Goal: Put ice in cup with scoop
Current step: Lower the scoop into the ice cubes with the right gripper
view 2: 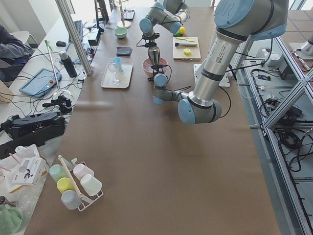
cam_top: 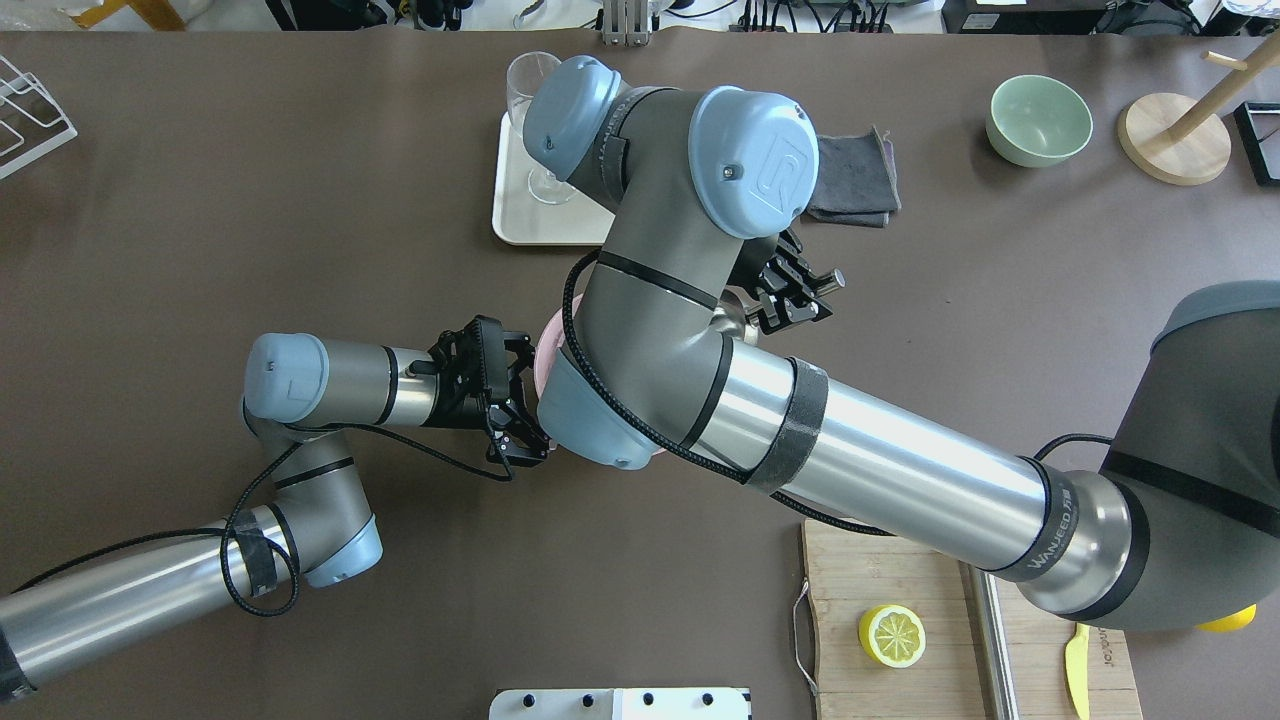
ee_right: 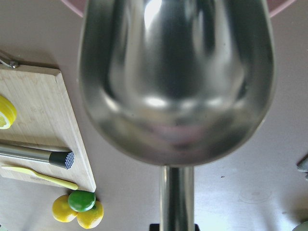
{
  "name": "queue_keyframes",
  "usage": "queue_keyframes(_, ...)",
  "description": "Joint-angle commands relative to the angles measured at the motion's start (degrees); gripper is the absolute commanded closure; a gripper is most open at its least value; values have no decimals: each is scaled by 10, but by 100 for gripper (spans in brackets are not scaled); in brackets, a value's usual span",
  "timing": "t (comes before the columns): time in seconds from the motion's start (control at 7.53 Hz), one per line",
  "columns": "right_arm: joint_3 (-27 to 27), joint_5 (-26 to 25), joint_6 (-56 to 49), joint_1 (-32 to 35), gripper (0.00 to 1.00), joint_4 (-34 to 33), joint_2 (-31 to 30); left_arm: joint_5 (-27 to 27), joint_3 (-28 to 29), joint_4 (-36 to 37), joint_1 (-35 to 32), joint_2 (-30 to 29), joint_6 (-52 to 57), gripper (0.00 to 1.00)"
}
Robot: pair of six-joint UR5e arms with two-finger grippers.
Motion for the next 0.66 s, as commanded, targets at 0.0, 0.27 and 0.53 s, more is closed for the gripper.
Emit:
queue_keyframes(0.0, -43, 1, 5, 0, 100, 1, 25, 0, 0, -1, 0, 0, -1, 3)
queue_keyframes(0.27, -7, 1, -4, 0, 100, -1, 11, 0, 0, -1, 0, 1, 0, 3)
queue_keyframes(0.53, 24, 0, -28, 1, 100, -23, 7, -1, 0, -1, 1, 1, -1, 3)
